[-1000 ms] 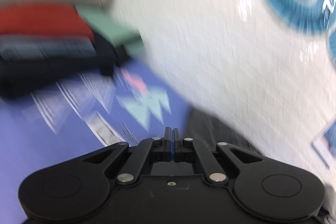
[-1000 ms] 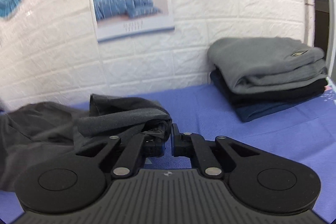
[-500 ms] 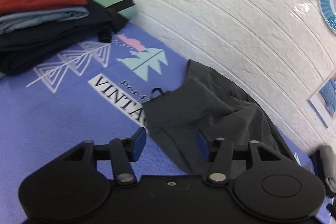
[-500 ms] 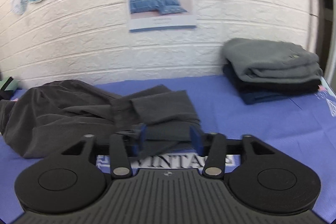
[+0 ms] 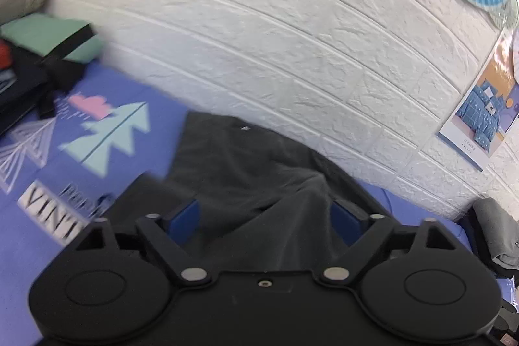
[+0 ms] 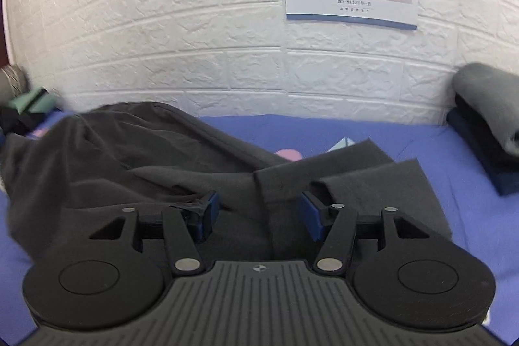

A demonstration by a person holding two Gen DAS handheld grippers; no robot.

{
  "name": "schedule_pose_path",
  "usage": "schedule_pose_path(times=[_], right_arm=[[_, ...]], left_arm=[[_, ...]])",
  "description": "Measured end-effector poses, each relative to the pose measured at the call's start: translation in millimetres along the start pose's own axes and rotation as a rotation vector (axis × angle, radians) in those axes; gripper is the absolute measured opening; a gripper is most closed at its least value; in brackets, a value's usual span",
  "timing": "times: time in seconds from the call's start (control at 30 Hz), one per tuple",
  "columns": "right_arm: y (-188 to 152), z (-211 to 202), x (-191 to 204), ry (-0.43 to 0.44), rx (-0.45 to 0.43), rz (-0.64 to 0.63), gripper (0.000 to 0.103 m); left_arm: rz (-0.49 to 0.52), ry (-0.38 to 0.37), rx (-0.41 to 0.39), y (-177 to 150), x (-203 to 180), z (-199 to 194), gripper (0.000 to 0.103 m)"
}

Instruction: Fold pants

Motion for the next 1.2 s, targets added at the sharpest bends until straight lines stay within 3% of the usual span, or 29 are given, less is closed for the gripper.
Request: schedule_pose_path(times=[0.07, 0.1, 0.13, 0.17, 0.23, 0.33, 0.47, 0.63, 0.73, 0.77, 0.8, 0.83, 0.93, 1.03, 1.2], right_arm=[[-1.6, 12.3, -5.6, -0.041, 0.032, -0.048, 0.096], [-2.9, 16.0, -9.4, -0.051, 0.051, -0.070, 0.081], [-3.7, 18.0, -15.2, -0.070, 0.074, -0.084, 0.035], [-2.8, 16.6, -23.2, -0.083, 0.083, -0.082, 0.013], [10.2, 4.9, -43.4, -0.106, 0.039, -0.070, 0.010], [44.8, -13.5, -81.6, -0.252, -0.015, -0.130, 0.010], [78.5, -21.2, -139.0, -0.375, -0.032, -0.150, 0.009], [83.3, -26.5, -188.1, -0.447, 0.000, -0.140, 0.006], [72.3, -32.4, -206.1, -0.474, 0.018, -0.118, 0.005], [66.6, -31.4, -211.4, -0.468, 0.032, -0.105, 0.005], [60.4, -28.4, -215.6, -0.457, 0.049, -0.093, 0.005], [53.6, -23.8, -218.4, -0.447, 0.069, -0.086, 0.004], [41.3, -12.1, -225.2, -0.447, 0.093, -0.075, 0.004], [43.3, -4.9, -233.4, -0.442, 0.076, -0.052, 0.004], [70.0, 8.1, -251.3, -0.482, -0.022, 0.005, 0.005]], left_arm=[[-0.008, 0.009, 0.018, 8.7, -12.5, 25.6, 0.103], [-0.012, 0.011, 0.030, 12.0, -19.0, 39.2, 0.103], [-0.011, 0.010, 0.045, 14.2, -26.0, 53.0, 0.103], [-0.014, 0.009, 0.063, 14.6, -33.0, 66.3, 0.103], [-0.011, -0.006, 0.101, 11.9, -49.0, 90.9, 0.103], [0.016, -0.033, 0.161, -2.1, -76.9, 122.3, 0.103], [0.033, -0.072, 0.199, -22.0, -108.3, 152.1, 0.103], [0.034, -0.069, 0.279, -43.7, -139.1, 190.7, 0.103], [0.055, -0.029, 0.302, -57.7, -151.3, 214.8, 0.103], [0.064, -0.012, 0.311, -64.3, -153.3, 222.6, 0.091], [0.081, -0.004, 0.321, -70.8, -155.6, 229.2, 0.008], [0.118, -0.009, 0.320, -76.4, -159.1, 232.6, 0.000], [0.154, -0.016, 0.253, -73.7, -165.2, 229.1, 0.000], [0.062, -0.065, 0.154, -40.0, -168.1, 218.0, 0.000], [0.021, -0.054, 0.003, 7.0, -172.0, 209.4, 0.000]])
Point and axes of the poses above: each gripper's, at about its wrist camera, not at the fingertips, and z roughly the way its jaws point, x to its left, y to its top, the point moved 4 cm from there along z, roughly the way its jaws point, and after that the axes turned 14 degrees about -z, right-handed, at the moved point
